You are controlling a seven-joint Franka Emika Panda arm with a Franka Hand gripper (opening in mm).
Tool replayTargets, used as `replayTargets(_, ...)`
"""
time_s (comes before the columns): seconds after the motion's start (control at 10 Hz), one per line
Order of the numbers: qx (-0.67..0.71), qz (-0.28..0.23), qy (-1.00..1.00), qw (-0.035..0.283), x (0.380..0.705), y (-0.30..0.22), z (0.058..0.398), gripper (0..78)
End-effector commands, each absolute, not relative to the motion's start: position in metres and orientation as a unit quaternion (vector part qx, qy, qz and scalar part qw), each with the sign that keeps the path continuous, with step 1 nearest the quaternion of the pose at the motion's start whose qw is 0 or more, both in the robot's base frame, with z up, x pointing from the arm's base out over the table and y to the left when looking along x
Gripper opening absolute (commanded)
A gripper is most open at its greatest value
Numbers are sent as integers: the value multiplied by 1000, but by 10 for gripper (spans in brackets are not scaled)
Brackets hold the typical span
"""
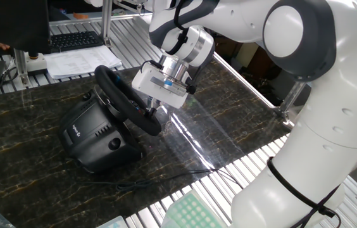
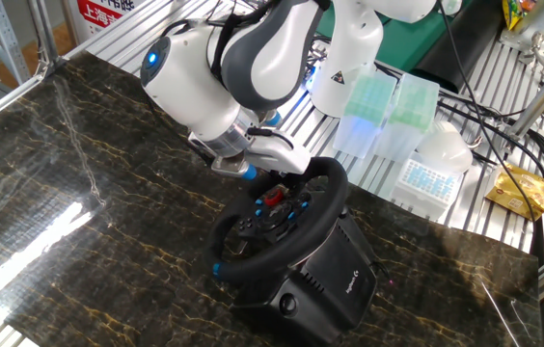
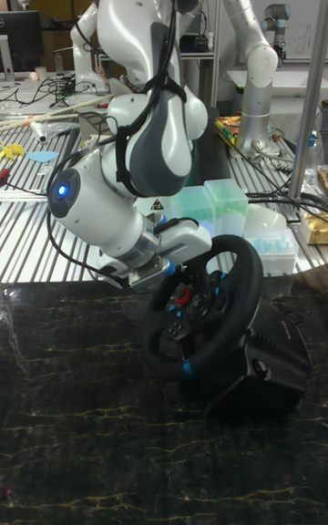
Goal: Rotate the steering wheel 90 degrees clockwise
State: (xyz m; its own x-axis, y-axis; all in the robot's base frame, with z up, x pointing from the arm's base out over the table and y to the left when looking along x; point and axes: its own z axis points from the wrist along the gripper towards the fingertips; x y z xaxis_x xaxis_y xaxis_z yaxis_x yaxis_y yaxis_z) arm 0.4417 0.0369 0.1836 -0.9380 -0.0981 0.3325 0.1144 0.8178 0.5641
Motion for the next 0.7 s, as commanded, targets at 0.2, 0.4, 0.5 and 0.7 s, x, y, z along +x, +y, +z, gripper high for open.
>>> replayTargets(0.2, -6, -314, -935, 164, 442, 38, 186, 0)
replayTargets(0.4, -8, -321, -934, 158, 443, 38, 187, 0)
replayTargets(0.5, -9, -327, -932, 157, 443, 39, 189, 0)
replayTargets(0.7, -11, -329, -931, 156, 443, 40, 192, 0)
